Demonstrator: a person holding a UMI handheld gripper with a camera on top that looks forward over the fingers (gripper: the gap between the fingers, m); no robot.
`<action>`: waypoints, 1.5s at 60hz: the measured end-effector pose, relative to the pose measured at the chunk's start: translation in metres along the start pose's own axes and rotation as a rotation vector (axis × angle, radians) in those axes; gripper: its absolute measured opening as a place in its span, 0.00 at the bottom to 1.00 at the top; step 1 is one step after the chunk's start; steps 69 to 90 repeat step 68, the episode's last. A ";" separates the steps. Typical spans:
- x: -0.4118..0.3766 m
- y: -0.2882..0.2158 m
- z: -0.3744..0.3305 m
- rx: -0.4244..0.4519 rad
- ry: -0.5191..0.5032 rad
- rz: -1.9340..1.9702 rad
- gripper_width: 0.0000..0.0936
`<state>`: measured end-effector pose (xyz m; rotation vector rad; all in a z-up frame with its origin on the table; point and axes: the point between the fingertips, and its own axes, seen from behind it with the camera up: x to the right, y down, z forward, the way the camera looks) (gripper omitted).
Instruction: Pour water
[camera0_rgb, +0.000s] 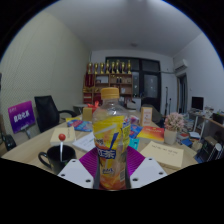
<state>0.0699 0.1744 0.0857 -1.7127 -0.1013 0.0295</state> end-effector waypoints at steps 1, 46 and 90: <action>0.000 0.004 0.001 -0.011 0.001 -0.004 0.38; 0.008 0.010 -0.173 -0.096 -0.085 0.081 0.89; -0.019 0.005 -0.353 -0.018 -0.079 0.066 0.88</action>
